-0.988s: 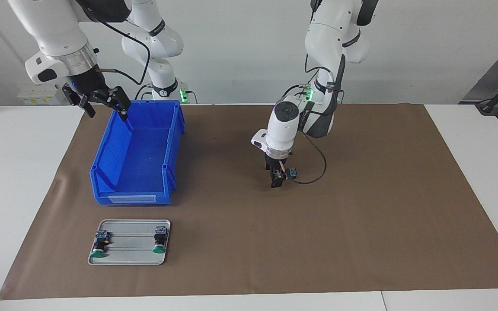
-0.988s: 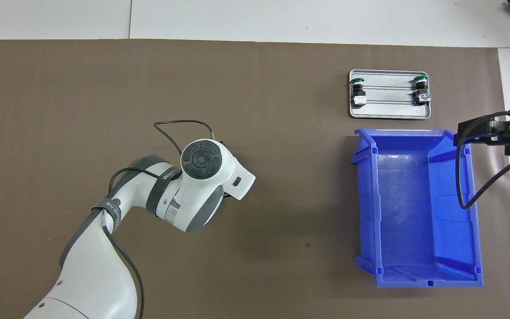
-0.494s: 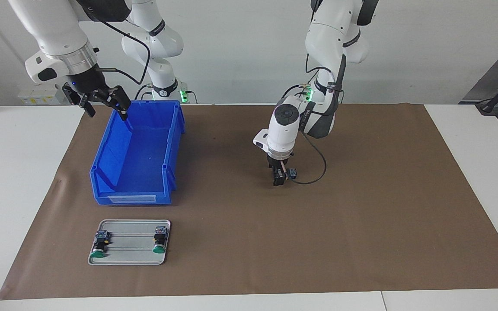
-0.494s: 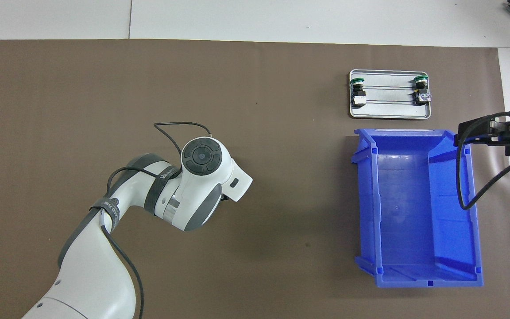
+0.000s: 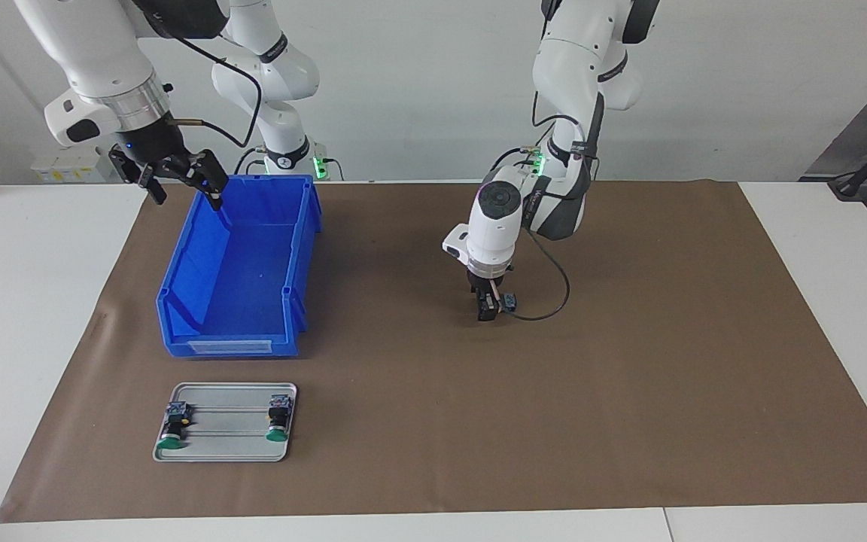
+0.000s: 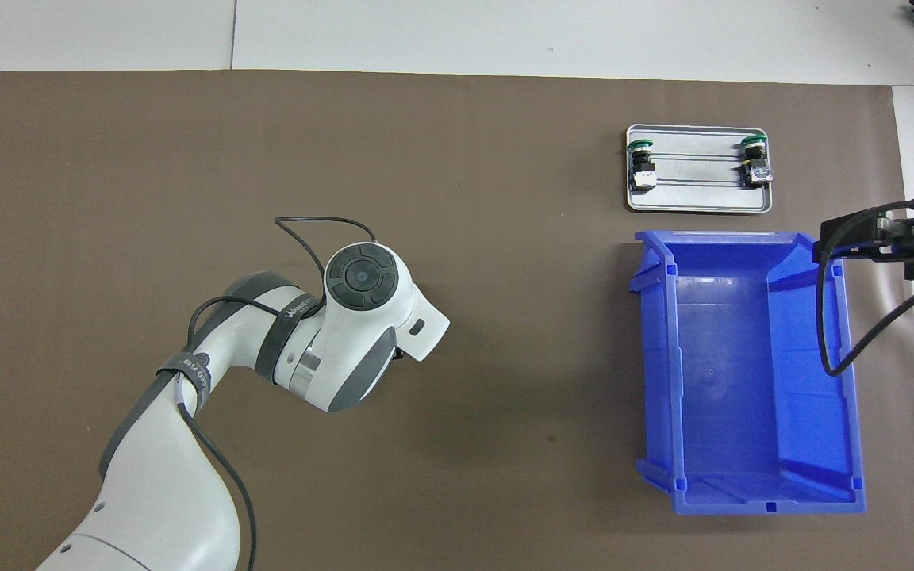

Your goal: Place and press button with both arms

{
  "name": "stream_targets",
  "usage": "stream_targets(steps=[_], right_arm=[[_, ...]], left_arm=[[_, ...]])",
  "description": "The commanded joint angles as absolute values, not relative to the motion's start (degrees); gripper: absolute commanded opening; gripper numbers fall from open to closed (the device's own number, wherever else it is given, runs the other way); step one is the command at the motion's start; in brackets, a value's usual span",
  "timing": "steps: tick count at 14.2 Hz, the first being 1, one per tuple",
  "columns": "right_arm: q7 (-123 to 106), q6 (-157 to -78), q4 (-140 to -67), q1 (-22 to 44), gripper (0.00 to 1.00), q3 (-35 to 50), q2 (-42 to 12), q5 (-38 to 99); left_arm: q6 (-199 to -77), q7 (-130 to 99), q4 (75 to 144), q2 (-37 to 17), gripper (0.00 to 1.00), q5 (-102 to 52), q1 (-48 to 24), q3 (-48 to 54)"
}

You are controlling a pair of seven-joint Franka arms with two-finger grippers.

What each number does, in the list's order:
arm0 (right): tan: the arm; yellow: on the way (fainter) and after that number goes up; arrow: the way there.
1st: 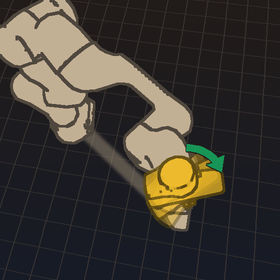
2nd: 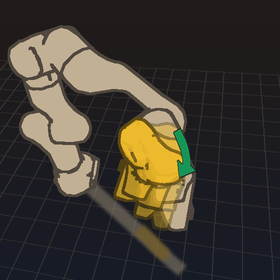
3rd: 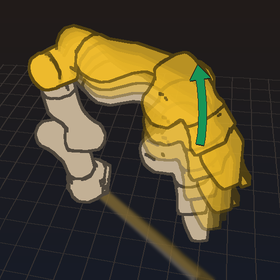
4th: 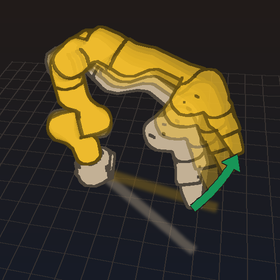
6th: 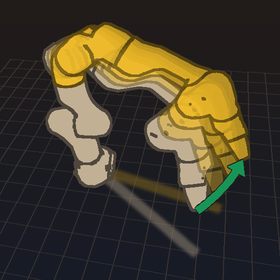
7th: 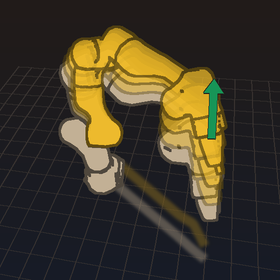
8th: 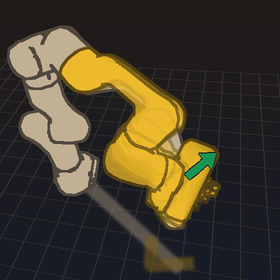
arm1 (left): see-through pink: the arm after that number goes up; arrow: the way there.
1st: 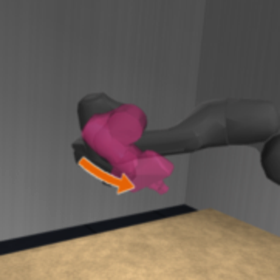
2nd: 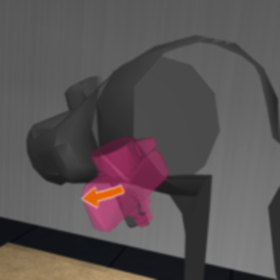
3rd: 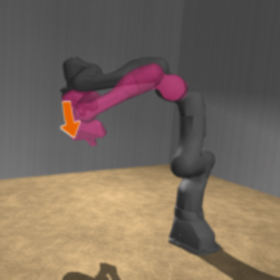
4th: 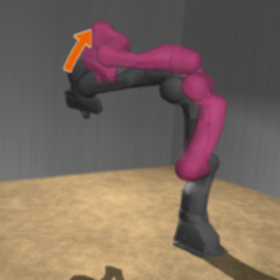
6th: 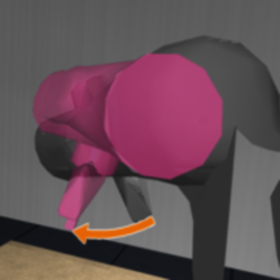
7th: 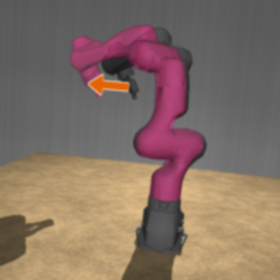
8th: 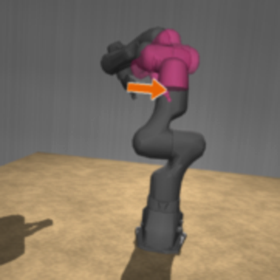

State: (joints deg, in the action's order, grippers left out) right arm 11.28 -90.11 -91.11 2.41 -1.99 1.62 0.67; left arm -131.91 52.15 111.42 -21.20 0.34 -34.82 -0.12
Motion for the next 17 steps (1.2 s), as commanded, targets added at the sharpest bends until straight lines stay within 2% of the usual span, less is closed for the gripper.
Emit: stream_targets(steps=[1,5,8,14,17], right_arm=[[11.42,-89.82,-92.64,2.11,1.00,-1.67,2.99,1.05],[11.60,-89.91,-92.55,2.11,1.00,-1.67,2.99,1.05],[11.69,-89.91,-92.64,2.11,1.00,-1.67,3.08,1.05],[11.69,-90.00,-92.90,2.11,1.00,-1.67,3.08,1.05],[11.60,-90.26,-93.78,2.11,1.00,-1.67,3.51,1.05]], left_arm=[[-128.59,53.17,110.22,-20.48,0.00,2.64,-34.98,-0.79],[-127.88,52.82,107.50,-19.17,0.00,2.02,-34.63,-1.05],[-127.88,54.83,107.58,-16.53,0.00,-1.04,-29.37,-0.35],[-127.79,76.17,109.42,-15.73,0.00,-23.70,-18.04,-0.35],[-128.49,87.84,114.24,-13.81,0.00,-38.96,-14.16,-0.44]])
